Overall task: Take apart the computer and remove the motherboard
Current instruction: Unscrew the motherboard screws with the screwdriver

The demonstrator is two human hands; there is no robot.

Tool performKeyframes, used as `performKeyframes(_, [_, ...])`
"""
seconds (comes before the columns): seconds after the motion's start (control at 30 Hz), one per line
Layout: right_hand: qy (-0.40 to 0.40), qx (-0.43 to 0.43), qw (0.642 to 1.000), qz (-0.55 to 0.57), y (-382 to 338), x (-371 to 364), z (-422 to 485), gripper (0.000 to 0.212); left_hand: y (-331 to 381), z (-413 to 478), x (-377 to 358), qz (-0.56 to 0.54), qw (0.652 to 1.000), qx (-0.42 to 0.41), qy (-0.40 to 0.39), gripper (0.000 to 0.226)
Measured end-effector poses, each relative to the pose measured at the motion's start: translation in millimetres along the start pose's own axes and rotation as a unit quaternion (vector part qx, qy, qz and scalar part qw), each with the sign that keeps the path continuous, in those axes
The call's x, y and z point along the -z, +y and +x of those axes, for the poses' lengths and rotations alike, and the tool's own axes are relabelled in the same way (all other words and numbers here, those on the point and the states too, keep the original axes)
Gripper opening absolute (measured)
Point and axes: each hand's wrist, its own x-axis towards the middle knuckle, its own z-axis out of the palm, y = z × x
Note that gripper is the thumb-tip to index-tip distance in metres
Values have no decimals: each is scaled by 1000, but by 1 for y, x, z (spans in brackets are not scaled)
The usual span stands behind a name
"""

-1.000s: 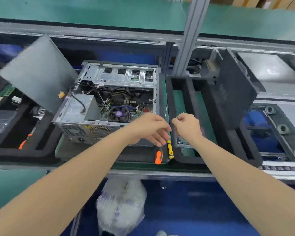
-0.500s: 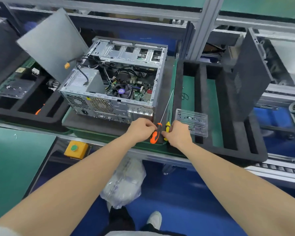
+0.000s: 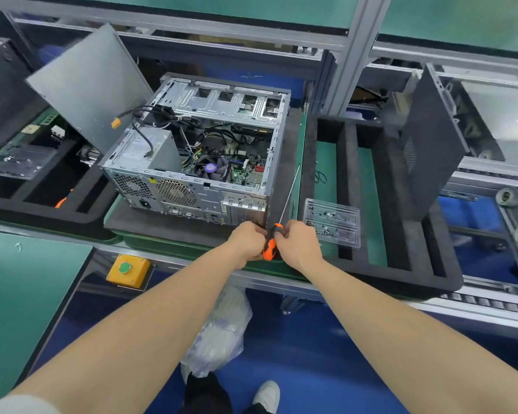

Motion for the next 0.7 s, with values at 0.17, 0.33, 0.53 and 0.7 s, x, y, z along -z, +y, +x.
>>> performKeyframes(0.17, [-9,-72,979,189,-9,3,-8,44,10,-10,1,0,998,-40,-44,36])
performKeyframes(0.33, [89,-56,968,227,-22,14,-13,23,36,-26,-7,16,989,-111,-99,32])
performKeyframes(0.53, [220,-19,922,317,-42,49,-12,19,81,-48,12,73,978,-135,-144,31])
performKeyframes(0.7, [245,22,899,361,-62,90,-5,17,112,-56,51,57,973,-208,-81,30])
